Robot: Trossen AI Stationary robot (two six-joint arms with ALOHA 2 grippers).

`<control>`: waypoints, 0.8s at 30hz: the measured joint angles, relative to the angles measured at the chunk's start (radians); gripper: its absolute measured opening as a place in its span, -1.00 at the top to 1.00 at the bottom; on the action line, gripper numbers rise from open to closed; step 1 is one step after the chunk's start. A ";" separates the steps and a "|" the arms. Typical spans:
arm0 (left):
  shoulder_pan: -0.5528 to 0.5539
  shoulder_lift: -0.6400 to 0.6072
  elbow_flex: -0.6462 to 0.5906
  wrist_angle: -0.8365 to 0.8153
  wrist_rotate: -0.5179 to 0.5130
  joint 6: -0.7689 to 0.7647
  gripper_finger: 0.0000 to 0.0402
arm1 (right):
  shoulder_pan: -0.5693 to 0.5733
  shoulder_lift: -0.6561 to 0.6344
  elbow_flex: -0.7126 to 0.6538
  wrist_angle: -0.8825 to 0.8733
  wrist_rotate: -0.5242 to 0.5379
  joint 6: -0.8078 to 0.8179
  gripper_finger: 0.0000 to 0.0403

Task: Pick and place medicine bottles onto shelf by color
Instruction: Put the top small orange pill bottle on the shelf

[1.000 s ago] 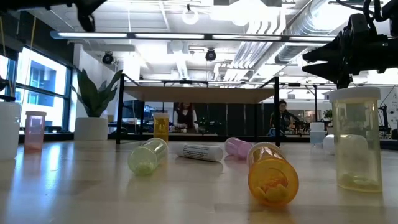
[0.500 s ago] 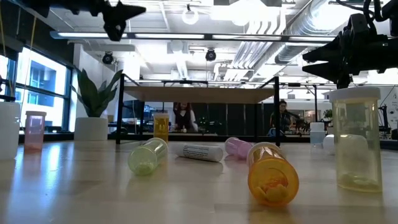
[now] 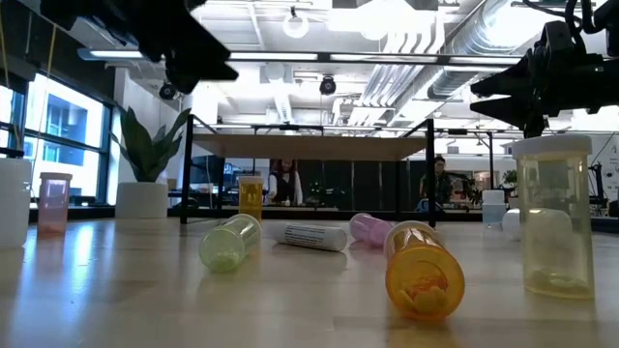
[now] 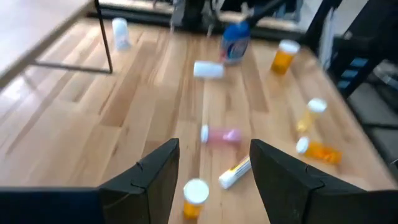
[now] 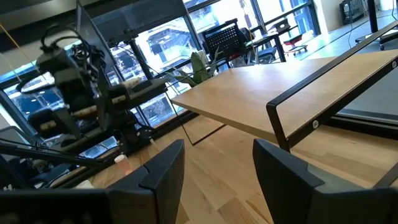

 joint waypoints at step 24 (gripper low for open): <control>-0.026 0.414 0.000 0.213 -0.055 -0.048 0.06 | 0.000 0.000 0.000 0.000 0.000 0.000 0.10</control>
